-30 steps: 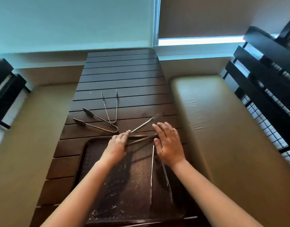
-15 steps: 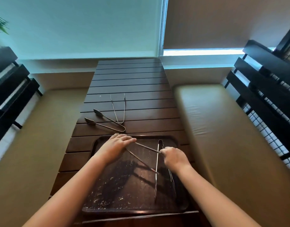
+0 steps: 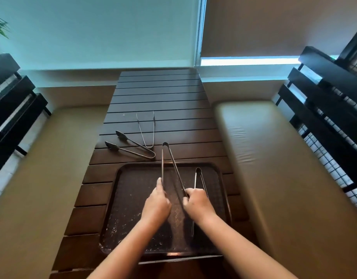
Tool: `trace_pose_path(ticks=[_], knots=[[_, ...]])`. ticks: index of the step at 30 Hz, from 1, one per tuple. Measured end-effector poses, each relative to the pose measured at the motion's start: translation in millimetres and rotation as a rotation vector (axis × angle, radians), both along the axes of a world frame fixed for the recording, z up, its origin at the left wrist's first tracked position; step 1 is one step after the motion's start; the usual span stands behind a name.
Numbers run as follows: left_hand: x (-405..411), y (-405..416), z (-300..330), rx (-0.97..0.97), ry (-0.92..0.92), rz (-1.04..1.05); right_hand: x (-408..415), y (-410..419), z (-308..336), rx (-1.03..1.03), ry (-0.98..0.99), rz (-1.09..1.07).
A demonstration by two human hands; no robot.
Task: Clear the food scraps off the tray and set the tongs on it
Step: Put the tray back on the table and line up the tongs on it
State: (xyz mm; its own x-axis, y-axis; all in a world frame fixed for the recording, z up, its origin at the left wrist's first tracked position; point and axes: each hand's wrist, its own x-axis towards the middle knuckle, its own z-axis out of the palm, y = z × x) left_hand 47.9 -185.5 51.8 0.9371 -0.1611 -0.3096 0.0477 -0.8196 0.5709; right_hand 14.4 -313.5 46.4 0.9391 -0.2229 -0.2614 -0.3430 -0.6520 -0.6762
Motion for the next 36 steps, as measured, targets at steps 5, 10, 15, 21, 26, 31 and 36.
trace_pose_path(ticks=[5,10,15,21,26,31,36], knots=[[-4.0,22.1,-19.4,0.023,0.076,-0.052,-14.2,-10.1,-7.5,-0.061,0.005,0.065],[-11.3,25.8,-38.3,0.052,0.123,-0.099,-22.0,-28.9,-24.0,-0.308,-0.017,0.111],[-17.0,19.8,-49.2,0.115,0.126,-0.167,-33.5,-46.0,-35.9,-0.432,0.104,0.069],[-17.6,15.6,-58.7,0.137,0.154,-0.171,-43.1,-54.0,-47.0,-0.362,0.219,0.031],[-17.7,11.2,-62.1,0.13,0.156,-0.151,-47.3,-54.1,-56.1,-0.328,0.26,0.04],[-15.9,9.2,-63.2,0.114,0.179,-0.104,-49.2,-53.9,-63.0,-0.287,0.285,0.027],[-10.3,9.8,-61.9,0.145,0.14,-0.05,-46.2,-57.9,-64.3,-0.214,0.275,-0.009]])
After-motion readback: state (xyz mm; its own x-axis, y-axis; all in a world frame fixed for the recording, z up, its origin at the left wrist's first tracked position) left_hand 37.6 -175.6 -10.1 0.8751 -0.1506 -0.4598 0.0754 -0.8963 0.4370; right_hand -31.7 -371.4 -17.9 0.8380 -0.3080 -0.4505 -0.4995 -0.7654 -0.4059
